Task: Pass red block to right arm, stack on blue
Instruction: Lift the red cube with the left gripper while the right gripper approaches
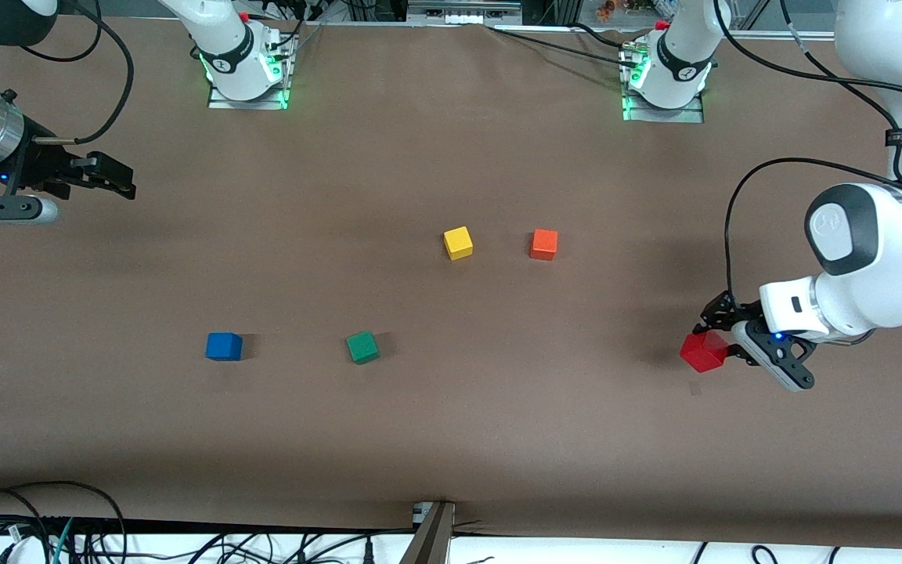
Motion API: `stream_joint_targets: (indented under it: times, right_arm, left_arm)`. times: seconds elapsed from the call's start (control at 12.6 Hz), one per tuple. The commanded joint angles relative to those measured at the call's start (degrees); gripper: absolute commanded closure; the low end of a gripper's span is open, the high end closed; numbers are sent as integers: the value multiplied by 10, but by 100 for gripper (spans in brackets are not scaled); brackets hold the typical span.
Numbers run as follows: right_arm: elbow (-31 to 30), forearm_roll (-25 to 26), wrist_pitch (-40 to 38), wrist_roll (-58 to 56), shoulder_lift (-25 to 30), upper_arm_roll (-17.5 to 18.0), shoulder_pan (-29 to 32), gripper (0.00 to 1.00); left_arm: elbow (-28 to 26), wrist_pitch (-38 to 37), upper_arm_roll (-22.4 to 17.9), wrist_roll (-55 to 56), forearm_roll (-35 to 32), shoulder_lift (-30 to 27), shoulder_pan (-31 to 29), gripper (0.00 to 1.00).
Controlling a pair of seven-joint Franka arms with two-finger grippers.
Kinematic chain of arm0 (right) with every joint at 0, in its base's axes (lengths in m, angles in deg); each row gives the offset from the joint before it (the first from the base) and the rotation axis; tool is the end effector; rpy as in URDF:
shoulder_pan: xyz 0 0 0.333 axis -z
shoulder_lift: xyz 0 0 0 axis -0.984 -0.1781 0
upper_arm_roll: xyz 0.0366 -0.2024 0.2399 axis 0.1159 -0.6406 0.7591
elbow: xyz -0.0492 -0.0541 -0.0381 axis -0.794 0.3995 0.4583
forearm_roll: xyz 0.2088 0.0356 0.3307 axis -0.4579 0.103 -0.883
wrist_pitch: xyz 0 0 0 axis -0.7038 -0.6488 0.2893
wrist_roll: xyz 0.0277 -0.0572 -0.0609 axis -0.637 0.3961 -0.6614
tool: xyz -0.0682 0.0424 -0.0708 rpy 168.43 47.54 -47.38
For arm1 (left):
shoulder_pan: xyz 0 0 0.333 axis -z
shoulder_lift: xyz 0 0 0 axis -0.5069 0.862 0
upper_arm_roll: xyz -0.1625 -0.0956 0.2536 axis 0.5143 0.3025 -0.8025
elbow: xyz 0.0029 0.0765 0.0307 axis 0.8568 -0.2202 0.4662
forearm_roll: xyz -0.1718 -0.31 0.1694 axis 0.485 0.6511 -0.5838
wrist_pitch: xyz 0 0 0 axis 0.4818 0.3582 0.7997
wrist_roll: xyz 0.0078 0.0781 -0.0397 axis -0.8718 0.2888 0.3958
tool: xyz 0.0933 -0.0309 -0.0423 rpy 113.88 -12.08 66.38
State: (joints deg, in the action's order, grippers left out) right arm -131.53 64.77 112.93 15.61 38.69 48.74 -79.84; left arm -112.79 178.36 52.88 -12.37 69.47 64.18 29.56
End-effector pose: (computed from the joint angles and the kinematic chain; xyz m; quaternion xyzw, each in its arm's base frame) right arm 0.5577 0.0385 0.5749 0.9985 0.0069 -0.0541 0.0056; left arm 0.6890 -0.0285 0.3747 0.9079 -0.3708 0.0862 0.1757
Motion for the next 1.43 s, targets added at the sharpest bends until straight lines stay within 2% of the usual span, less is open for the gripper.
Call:
stream_joint_targets:
  times: [0.0, 0.16, 0.32, 0.72, 0.96, 1.11, 1.35]
  right_arm:
    - [-7, 1, -5, -3, 11, 1, 2, 0]
    - [-6, 1, 0, -4, 10, 0, 2, 0]
    - [-4, 3, 6, -7, 3, 3, 0, 0]
    - [15, 9, 2, -57, -69, 0, -1, 0]
    - [17, -2, 4, -115, -84, -2, 2, 0]
    - [17, -49, 2, -114, -89, 1, -3, 0]
    - [31, -217, -7, -116, -98, -3, 3, 0]
  left_arm:
    - [27, -39, 15, -99, 97, -4, -5, 100]
    - [28, -39, 27, -150, 158, -3, -3, 100]
    - [57, -39, 64, -187, 174, 0, -2, 100]
    - [58, -32, 122, -204, 288, 5, 6, 100]
    - [73, 6, 127, -245, 338, 25, 36, 100]
    - [74, 60, 127, -263, 374, 30, 73, 100]
    - [81, 108, 127, -264, 413, 40, 114, 100]
